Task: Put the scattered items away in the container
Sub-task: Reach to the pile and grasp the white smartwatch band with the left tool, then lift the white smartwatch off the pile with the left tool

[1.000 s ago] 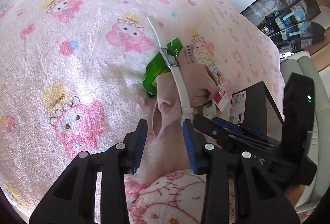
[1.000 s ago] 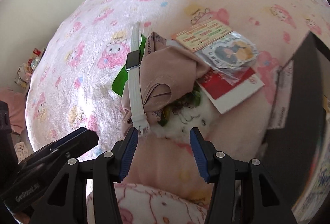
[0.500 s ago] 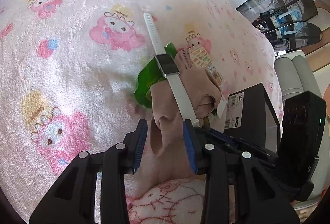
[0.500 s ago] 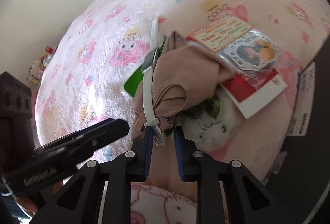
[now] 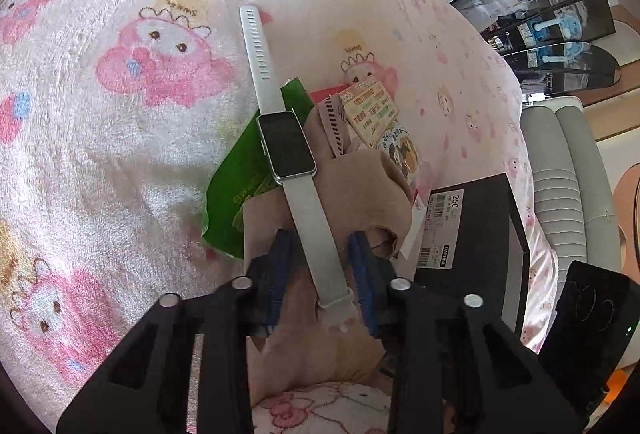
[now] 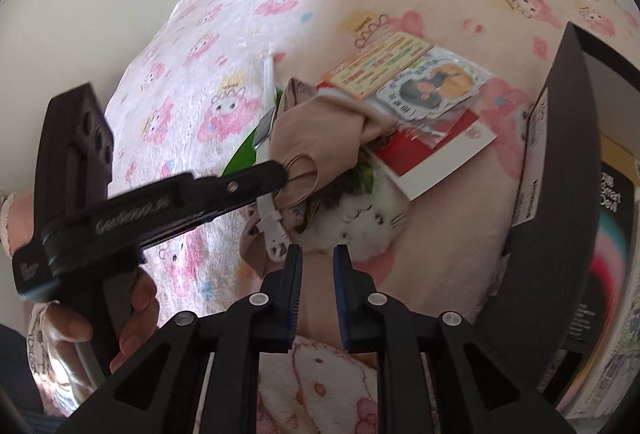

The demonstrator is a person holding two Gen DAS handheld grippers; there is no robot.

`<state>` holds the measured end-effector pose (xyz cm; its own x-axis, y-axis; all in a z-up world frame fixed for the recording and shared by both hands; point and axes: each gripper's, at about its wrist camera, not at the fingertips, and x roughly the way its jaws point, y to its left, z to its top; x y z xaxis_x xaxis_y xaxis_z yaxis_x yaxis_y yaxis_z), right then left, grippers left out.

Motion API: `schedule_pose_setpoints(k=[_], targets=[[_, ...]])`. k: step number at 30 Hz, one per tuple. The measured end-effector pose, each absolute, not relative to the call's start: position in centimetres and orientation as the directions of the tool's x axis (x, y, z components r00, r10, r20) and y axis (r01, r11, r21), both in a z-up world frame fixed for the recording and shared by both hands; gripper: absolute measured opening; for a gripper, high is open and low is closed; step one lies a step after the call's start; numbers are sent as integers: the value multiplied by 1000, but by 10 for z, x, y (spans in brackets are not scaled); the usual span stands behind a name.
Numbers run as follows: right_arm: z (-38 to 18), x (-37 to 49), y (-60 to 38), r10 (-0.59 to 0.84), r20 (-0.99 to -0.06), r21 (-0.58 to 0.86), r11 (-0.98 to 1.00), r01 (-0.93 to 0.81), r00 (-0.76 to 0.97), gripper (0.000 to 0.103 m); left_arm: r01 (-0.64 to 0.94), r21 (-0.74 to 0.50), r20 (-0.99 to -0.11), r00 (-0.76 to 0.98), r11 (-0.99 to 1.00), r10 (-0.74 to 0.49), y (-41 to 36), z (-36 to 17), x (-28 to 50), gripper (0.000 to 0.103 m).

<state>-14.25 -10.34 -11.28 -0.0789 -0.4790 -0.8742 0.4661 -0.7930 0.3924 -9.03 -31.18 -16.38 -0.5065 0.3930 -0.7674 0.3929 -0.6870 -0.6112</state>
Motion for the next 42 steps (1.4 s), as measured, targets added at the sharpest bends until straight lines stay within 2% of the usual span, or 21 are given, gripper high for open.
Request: schedule_pose_setpoints(k=[4,6,8,9,20,22,28,32,33,34,35,37,39,42], targets=[[-117,-138,-105,-482,-875,403,-786,469,-54,26,368,-619,-754,-525,-694,394,-304,-150,-76,7],[-119,-140,-107,-484,-874,411,-788,459,-47,39,334,-646,-731,-530,-686,430,-298,-146,-71,7],[-120,-140,-107,-487,-872,417,-789,452,-44,46,316,-664,-716,-530,-678,454,-293,-143,-68,7],[-121,-140,-107,-484,-874,417,-790,448,-40,46,309,-666,-713,-530,-679,458,-291,-142,-67,7],[-117,-137,-103,-532,-847,477,-769,425,-12,46,312,-730,-651,-590,-608,478,-293,-138,-58,5],[-114,-136,-102,-537,-843,477,-765,434,-20,47,334,-714,-668,-588,-616,456,-291,-136,-59,5],[-107,-134,-104,-544,-838,477,-759,444,-30,47,343,-737,-648,-604,-582,465,-288,-141,-61,5],[-115,-139,-103,-518,-854,457,-791,406,-48,48,305,-747,-637,-583,-591,504,-284,-141,-65,5],[-119,-142,-103,-505,-861,446,-806,390,-60,46,311,-744,-641,-583,-591,500,-286,-142,-63,7],[-121,-145,-103,-494,-866,434,-815,383,-71,42,319,-743,-643,-583,-588,496,-290,-142,-61,16],[-121,-147,-102,-498,-864,435,-815,382,-78,32,324,-748,-638,-592,-580,492,-295,-143,-58,26],[-119,-149,-101,-505,-858,437,-814,382,-97,26,354,-748,-638,-617,-561,461,-310,-146,-52,34],[-119,-150,-101,-503,-858,429,-814,393,-107,20,408,-725,-664,-628,-555,406,-328,-151,-52,34],[-123,-151,-99,-511,-854,442,-813,378,-99,20,461,-708,-682,-642,-535,350,-353,-162,-63,34]])
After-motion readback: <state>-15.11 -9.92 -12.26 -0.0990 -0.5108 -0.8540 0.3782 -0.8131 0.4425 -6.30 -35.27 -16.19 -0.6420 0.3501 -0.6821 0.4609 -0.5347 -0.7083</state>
